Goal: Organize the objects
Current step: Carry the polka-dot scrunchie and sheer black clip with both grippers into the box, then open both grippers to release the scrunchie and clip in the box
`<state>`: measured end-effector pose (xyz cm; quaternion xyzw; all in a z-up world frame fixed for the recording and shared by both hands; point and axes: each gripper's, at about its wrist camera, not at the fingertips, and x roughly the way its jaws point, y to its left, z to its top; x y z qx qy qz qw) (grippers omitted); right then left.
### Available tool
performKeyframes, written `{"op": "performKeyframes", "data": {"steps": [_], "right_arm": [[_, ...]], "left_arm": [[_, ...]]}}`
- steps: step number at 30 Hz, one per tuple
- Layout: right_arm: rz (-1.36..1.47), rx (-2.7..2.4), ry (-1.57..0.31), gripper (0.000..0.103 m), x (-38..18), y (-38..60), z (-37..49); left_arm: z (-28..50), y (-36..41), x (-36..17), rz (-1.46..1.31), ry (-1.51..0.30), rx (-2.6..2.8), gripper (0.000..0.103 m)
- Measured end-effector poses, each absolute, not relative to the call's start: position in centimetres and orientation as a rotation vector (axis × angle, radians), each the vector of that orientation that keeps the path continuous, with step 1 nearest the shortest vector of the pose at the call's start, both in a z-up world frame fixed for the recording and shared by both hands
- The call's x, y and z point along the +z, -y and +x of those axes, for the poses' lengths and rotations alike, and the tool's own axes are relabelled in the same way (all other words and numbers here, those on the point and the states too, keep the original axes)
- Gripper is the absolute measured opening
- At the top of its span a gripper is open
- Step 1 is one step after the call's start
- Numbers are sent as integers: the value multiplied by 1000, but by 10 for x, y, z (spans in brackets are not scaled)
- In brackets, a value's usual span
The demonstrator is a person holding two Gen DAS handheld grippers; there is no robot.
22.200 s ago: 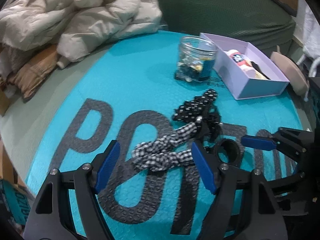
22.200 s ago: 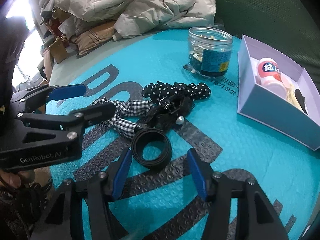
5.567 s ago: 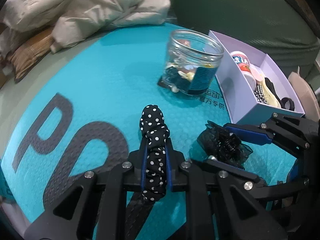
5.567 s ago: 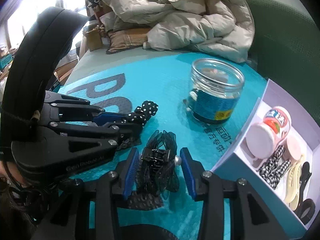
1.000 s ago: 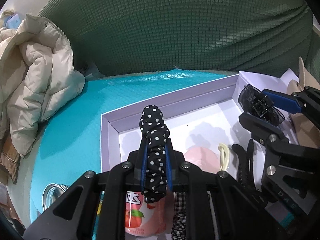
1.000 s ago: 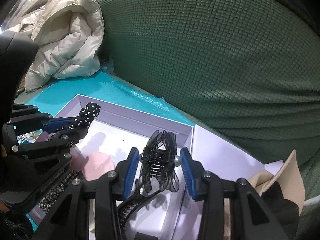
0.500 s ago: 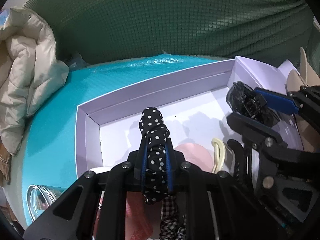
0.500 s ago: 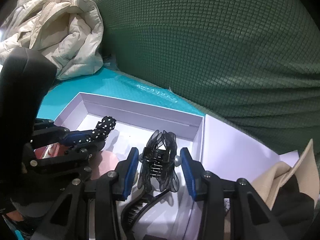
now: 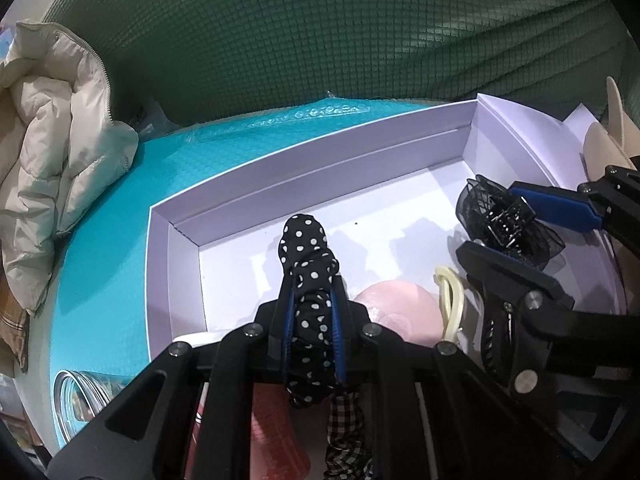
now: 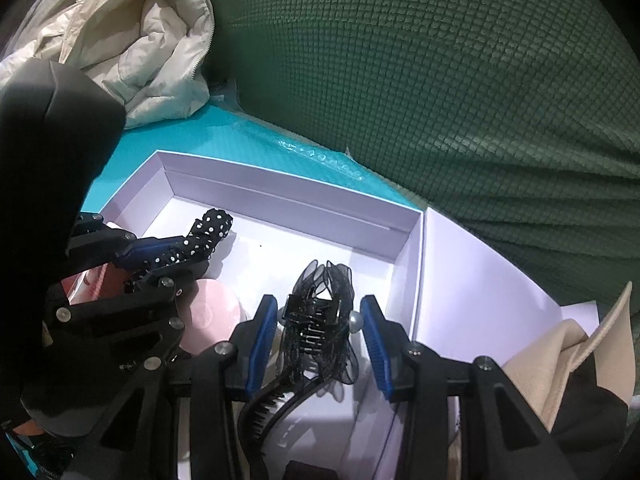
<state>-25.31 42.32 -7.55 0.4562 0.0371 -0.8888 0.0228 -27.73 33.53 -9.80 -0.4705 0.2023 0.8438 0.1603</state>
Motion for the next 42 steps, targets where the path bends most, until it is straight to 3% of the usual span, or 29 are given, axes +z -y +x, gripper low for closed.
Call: {"op": "performKeyframes", "data": {"steps": [13, 35, 42], "right_arm": [[1420, -2756, -123, 43, -75, -422, -252], [1277, -2797, 0, 43, -52, -431, -238], [1277, -2788, -22, 43, -47, -423, -235]], "left_arm": [[-277, -337, -100, -1335, -587, 2421, 15], [-265, -313, -64, -1181, -405, 2484, 16], [-254, -295, -54, -1179, -341, 2510, 27]]}}
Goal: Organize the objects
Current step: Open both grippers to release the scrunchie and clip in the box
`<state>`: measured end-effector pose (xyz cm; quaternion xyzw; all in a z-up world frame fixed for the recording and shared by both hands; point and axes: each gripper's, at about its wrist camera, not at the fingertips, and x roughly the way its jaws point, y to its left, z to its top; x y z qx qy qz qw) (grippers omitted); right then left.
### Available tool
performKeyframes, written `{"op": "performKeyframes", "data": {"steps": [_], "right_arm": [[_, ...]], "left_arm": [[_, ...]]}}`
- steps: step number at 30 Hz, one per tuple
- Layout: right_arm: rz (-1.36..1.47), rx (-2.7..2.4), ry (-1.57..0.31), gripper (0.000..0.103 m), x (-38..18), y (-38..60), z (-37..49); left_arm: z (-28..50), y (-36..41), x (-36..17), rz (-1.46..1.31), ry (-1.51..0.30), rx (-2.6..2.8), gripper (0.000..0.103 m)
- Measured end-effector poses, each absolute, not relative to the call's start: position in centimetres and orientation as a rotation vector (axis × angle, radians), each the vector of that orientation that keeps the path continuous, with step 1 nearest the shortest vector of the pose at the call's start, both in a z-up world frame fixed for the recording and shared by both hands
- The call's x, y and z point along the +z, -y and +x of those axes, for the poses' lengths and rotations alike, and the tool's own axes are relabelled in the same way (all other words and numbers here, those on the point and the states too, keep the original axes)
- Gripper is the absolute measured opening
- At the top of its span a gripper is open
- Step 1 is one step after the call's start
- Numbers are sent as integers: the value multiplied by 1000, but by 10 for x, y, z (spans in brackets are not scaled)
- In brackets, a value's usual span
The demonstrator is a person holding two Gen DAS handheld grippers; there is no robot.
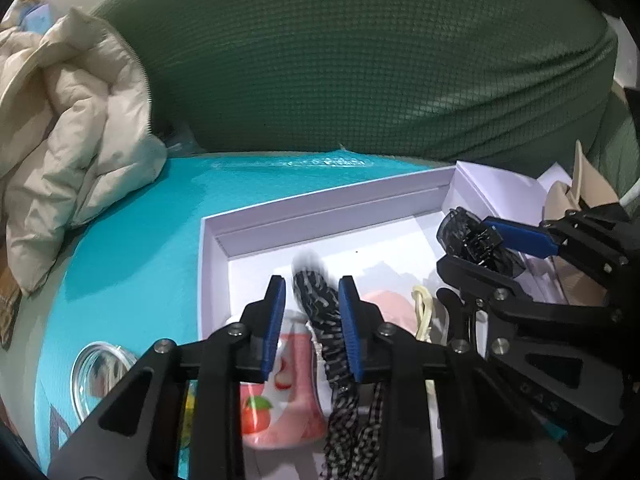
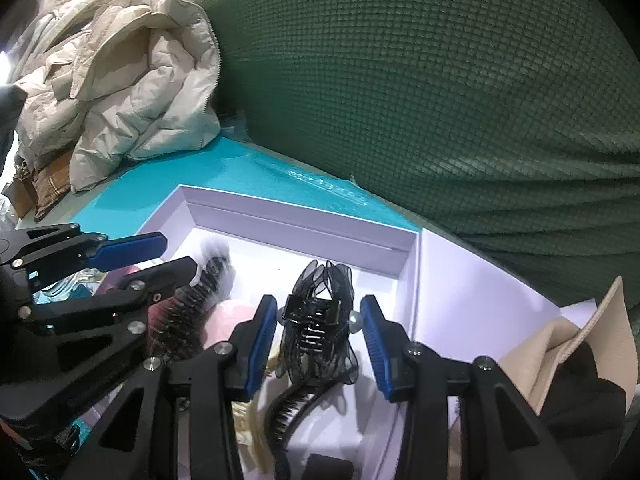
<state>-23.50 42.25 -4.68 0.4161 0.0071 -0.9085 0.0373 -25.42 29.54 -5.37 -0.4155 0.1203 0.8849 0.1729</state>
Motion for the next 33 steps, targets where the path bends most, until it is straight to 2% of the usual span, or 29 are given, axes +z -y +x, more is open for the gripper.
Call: {"op": "performKeyframes", "data": {"steps": [3, 7, 13, 21, 24, 30, 33], "right_arm": [[1261, -2806, 42, 43, -45, -421, -233], [1275, -2838, 206, 43, -45, -424, -215], [1267, -2899, 234, 43, -44, -422, -192], [1279, -2965, 75, 43, -16, -404, -184], [1278, -2951, 79, 43, -9, -398, -180], [1341, -2937, 63, 44, -15, -384, -178], [1366, -2931, 77, 46, -23, -378, -177]], "left_arm": [[-250, -287, -48, -1172, -315, 2516, 35], [-245, -280, -43, -1155, -304, 2488, 39], [-231, -285, -41, -1095, -366, 2467, 51], [-226, -266, -31, -1127, -293, 2477, 59], [-223, -259, -25, -1128, -277, 2469, 61], [-212, -246, -20, -1077, -351, 2479, 73], [-213, -243, -23, -1073, -369, 2473, 74]]}}
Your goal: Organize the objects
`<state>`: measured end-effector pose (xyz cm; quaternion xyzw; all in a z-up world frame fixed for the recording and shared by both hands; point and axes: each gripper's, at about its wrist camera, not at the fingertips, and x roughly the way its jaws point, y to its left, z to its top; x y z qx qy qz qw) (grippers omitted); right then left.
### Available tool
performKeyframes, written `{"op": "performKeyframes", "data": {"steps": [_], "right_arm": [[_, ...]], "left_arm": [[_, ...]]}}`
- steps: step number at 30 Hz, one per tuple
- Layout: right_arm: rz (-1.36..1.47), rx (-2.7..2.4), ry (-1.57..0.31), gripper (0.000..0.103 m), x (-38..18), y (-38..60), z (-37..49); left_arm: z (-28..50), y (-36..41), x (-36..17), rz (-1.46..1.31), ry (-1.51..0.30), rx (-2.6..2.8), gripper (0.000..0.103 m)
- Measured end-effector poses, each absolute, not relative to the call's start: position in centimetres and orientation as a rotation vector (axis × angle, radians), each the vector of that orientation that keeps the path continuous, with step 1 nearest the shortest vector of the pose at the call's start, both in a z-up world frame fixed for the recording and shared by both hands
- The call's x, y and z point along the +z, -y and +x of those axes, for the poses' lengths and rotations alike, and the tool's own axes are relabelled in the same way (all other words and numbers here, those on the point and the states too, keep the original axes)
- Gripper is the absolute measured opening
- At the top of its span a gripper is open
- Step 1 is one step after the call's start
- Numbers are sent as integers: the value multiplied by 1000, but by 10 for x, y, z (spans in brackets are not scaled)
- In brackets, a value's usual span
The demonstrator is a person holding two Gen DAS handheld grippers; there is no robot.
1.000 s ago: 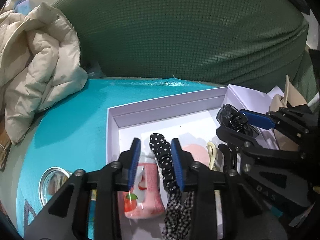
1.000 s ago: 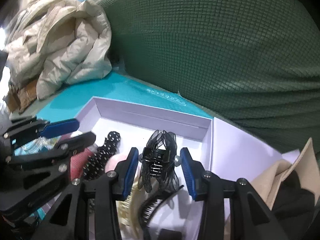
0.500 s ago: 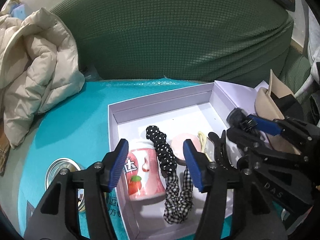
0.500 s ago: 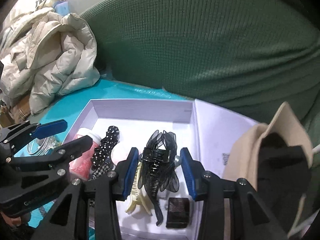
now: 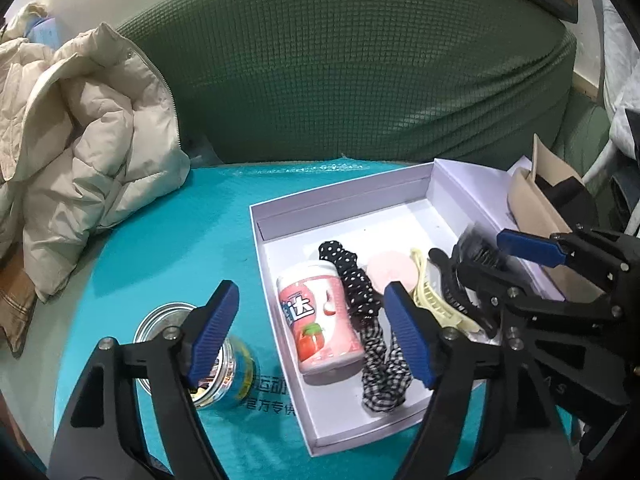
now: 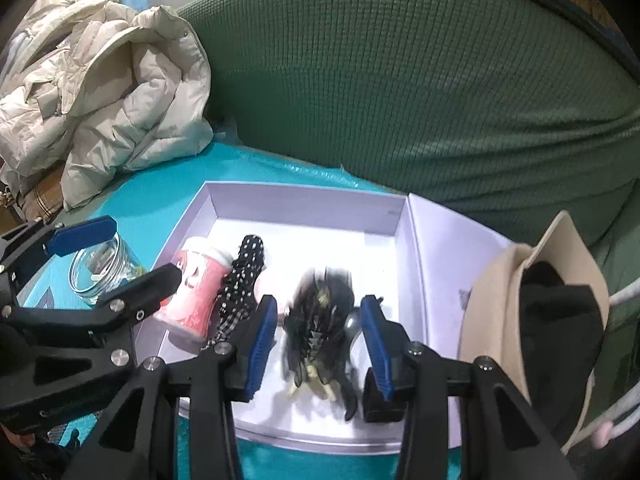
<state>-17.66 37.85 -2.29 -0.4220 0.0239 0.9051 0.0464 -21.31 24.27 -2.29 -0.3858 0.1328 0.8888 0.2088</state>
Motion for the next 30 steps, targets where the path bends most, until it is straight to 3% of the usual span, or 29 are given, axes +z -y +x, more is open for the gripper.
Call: {"op": "performKeyframes", "data": {"steps": [2, 5, 17, 30], "right_arm": [[-1280, 2734, -61, 58, -26, -378, -173], [-1267, 2695, -54, 67, -28, -382, -171], [-1206, 2620, -25, 69, -6, -390, -176], [-1127, 2619, 3, 74, 50, -367, -138]], "left_arm": [[-215, -242, -24, -1068, -379, 2476, 74], [-216, -244, -26, -1042, -404, 2478, 74], [-225, -246, -17, -1021, -308, 2451, 79], [-196, -229, 35, -981, -293, 2457, 79]]}}
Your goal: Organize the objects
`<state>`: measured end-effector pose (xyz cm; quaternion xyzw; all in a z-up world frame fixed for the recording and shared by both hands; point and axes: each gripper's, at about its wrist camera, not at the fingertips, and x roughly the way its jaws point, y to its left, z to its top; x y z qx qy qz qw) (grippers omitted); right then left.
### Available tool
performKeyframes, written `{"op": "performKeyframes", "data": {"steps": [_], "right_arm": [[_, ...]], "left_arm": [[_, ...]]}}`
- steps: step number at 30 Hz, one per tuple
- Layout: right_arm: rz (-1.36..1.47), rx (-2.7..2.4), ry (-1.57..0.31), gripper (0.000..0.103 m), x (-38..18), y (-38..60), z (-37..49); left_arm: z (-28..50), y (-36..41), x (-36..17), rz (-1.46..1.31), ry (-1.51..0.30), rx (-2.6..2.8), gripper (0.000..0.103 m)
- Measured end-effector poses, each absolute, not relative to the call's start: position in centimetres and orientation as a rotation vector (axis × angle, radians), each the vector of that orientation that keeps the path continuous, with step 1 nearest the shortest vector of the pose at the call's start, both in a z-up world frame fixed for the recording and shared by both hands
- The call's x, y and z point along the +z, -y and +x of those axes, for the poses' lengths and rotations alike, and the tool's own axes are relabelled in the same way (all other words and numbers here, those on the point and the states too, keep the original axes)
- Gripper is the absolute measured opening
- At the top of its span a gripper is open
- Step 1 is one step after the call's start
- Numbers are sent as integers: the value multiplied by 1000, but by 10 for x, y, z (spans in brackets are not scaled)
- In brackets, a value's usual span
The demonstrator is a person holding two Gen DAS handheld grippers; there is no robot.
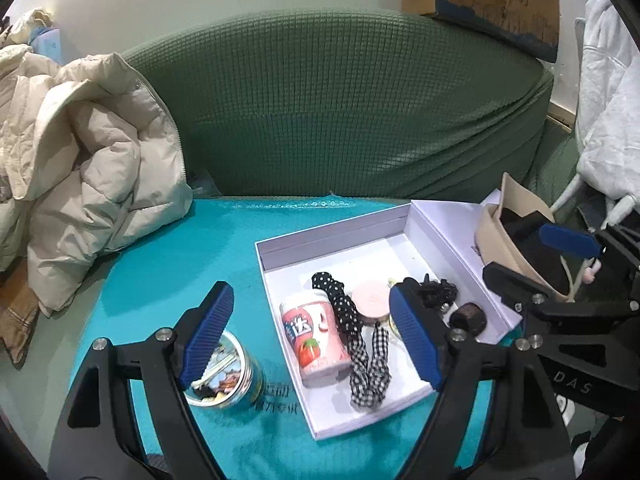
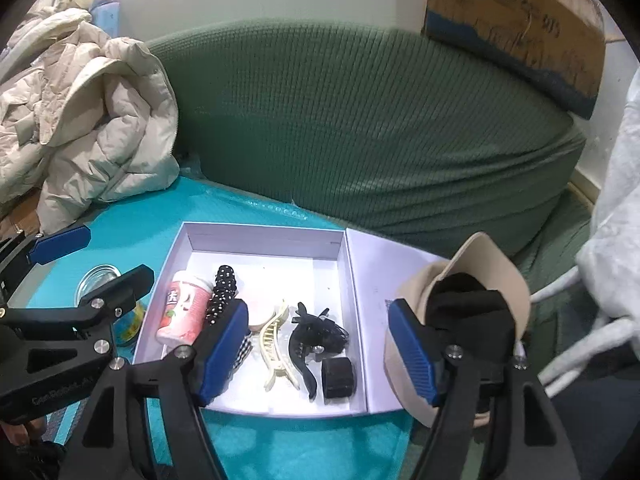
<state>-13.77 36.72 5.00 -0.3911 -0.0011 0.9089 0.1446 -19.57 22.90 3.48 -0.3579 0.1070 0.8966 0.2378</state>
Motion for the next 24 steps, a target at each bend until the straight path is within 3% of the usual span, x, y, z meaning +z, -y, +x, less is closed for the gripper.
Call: {"op": "performKeyframes", "data": {"steps": [10, 24], "right_arm": [[-1044, 2647, 41, 80, 85, -336, -86], [-1061, 2617, 77, 83, 81, -301, -21]], "left_arm": [[-145, -206, 65, -935, -344, 2496, 79], [-74, -171, 71, -940, -388, 2532, 79]]}}
